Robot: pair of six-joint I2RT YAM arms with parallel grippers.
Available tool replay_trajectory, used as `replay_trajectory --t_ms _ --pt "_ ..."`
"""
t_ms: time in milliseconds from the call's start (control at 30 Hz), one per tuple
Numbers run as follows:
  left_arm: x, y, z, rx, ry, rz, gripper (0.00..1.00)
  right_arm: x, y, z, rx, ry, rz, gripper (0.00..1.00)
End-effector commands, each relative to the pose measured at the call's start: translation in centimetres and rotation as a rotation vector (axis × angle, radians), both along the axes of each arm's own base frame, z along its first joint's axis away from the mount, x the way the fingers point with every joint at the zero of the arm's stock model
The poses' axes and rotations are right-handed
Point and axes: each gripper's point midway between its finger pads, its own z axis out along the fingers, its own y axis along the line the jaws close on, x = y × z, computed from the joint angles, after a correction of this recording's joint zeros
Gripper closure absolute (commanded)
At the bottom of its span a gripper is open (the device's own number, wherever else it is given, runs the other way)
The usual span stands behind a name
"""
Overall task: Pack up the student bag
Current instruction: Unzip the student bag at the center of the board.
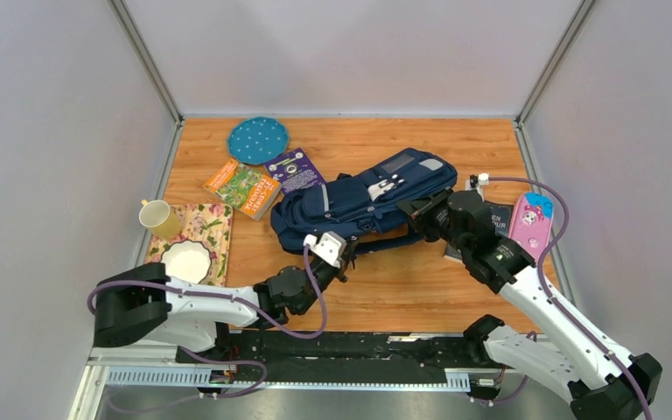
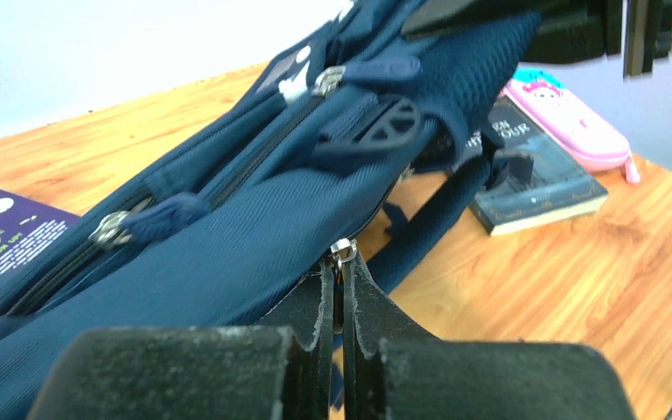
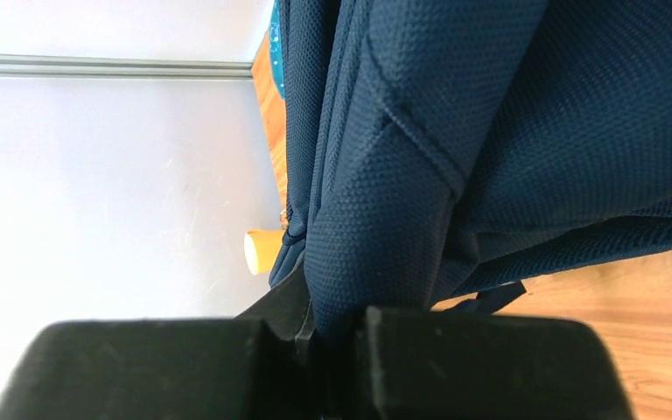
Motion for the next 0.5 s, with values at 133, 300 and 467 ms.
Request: replay_trajectory --t_ms 133,300,467 --pt "-3.9 2.2 -3.9 0.182 0.138 -0.191 1.00 4.8 -3.6 9.4 -0.035 -0.342 -0.006 1.00" --pt "-7.5 2.3 -4.7 0.243 0.236 -0.378 1.00 6.4 -3.1 9.8 -0.136 -0.416 0.195 1.00" --pt "-10.3 0.6 -1.1 0.222 0.236 -0.557 1.00 6.4 -0.6 15.0 -0.148 -0.573 0.390 1.00"
